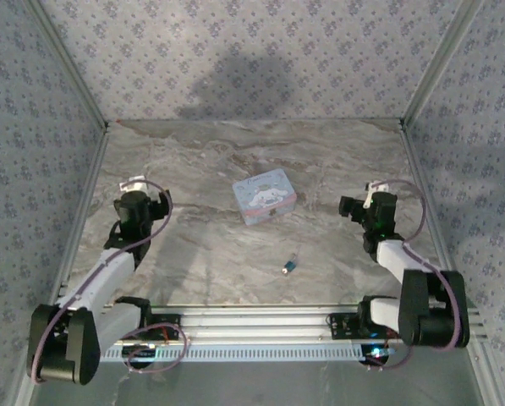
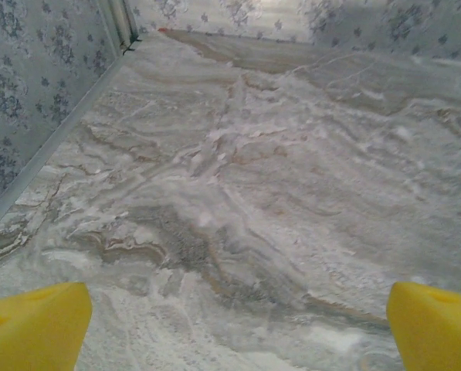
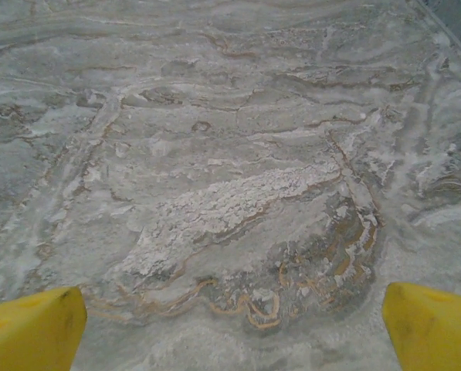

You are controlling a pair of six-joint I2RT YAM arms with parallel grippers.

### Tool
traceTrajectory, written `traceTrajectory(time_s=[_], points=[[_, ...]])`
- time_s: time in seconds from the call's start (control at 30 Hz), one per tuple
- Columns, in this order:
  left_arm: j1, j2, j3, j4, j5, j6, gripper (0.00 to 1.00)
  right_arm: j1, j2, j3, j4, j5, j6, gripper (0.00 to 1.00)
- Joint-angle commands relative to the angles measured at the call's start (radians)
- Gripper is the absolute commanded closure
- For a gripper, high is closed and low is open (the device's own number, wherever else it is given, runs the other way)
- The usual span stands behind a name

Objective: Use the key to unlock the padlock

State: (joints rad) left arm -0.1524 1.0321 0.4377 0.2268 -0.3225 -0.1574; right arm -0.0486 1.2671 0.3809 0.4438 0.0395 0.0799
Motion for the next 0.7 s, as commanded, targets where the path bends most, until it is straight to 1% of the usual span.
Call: traceTrajectory(time_s=[0.0,0.03,0.07,0.13,0.3,0.43,0.57,0.67], points=[[0.023,0.036,-0.044,0.141,0.013,0.079,0.02,0.005,0.076,0.0,0.21,-0.042,-0.074,0.0],[0.029,0.047,-0.056,0.172,0.029,0.087,0.02,0.007,0.087,0.012,0.205,-0.05,-0.092,0.0],[0.035,0.058,-0.069,0.206,0.04,0.102,0.02,0.01,0.106,0.002,0.268,-0.062,-0.114,0.0],[0.042,0.079,-0.095,0.277,0.075,0.134,0.02,-0.002,0.136,0.0,0.294,-0.074,-0.103,0.0],[0.058,0.138,-0.135,0.416,0.146,0.177,0.02,-0.004,0.265,-0.07,0.539,-0.096,-0.107,0.0],[0.062,0.197,-0.142,0.496,0.185,0.208,0.02,-0.006,0.256,0.013,0.366,-0.052,-0.089,0.0],[0.076,0.27,-0.148,0.591,0.229,0.211,0.02,0.001,0.261,0.008,0.377,-0.042,-0.093,0.0],[0.082,0.307,-0.15,0.634,0.237,0.213,0.02,0.003,0.259,0.009,0.368,-0.038,-0.095,0.0]])
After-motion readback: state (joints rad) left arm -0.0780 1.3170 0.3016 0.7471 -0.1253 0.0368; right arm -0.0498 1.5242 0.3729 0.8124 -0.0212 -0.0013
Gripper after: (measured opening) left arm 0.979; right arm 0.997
